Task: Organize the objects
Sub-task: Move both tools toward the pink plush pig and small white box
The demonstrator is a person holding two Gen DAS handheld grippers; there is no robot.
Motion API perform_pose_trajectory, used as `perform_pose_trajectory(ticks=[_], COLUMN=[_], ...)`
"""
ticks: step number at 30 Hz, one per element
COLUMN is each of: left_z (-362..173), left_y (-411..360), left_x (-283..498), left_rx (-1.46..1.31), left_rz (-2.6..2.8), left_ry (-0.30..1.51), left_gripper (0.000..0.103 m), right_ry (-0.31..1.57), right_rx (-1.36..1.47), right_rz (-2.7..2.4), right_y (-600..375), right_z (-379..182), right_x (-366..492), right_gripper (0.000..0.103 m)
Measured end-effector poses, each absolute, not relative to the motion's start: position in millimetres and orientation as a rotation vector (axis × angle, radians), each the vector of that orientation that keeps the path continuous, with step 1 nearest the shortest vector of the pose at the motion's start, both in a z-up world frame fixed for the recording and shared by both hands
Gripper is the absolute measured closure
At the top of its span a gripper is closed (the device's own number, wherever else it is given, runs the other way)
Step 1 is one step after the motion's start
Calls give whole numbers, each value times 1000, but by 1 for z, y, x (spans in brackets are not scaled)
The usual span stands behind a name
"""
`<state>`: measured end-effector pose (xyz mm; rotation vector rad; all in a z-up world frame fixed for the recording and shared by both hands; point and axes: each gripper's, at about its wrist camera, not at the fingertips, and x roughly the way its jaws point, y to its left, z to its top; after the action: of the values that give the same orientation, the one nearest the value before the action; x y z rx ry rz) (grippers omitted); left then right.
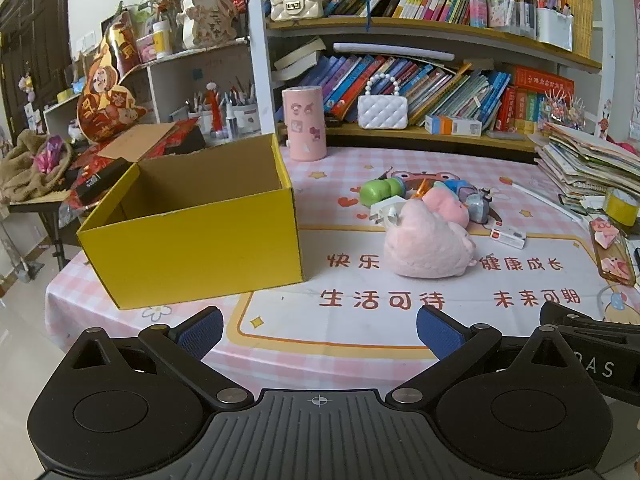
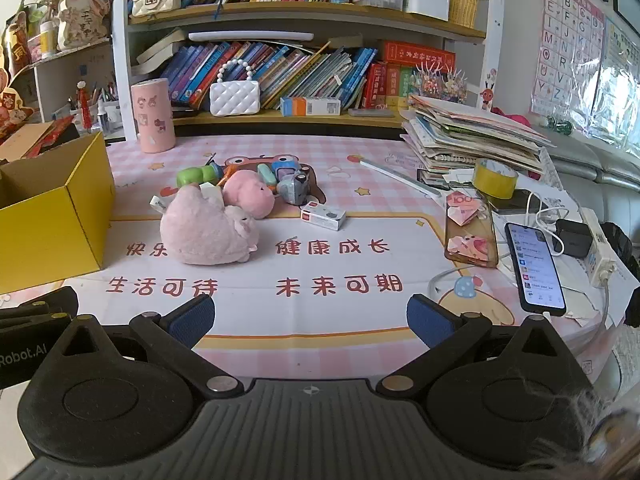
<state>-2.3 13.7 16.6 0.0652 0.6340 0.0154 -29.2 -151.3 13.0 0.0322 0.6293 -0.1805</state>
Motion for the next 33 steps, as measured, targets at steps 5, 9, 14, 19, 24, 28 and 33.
perform_pose_trajectory(ticks=[5,9,14,19,24,28,33], left_z=[17,17,15,14,12,10,8], left_y=[14,14,13,11,7,2,-6], left_x=[-4,-4,-3,-1,4,11,21], left_rx=[74,96,105,102,88,84,65], left_rz=[16,22,30,33,32,42,32], left_ry=[633,633,640,649,663,676,684], left_gripper=[0,0,0,0,0,0,0], right_ry=[629,632,643,650,655,663,675], right_rx=[46,46,50,49,51,48,49], right_rz=[-180,-178,-172,-171,-164,-153,-147], right_y=[-151,-150,-150,-152,-158,-163,-174], right_z=[13,13,10,9,7,5,3], right_x=[-31,-31,-30,-26,-19,-10,3], right_gripper=[0,0,0,0,0,0,0])
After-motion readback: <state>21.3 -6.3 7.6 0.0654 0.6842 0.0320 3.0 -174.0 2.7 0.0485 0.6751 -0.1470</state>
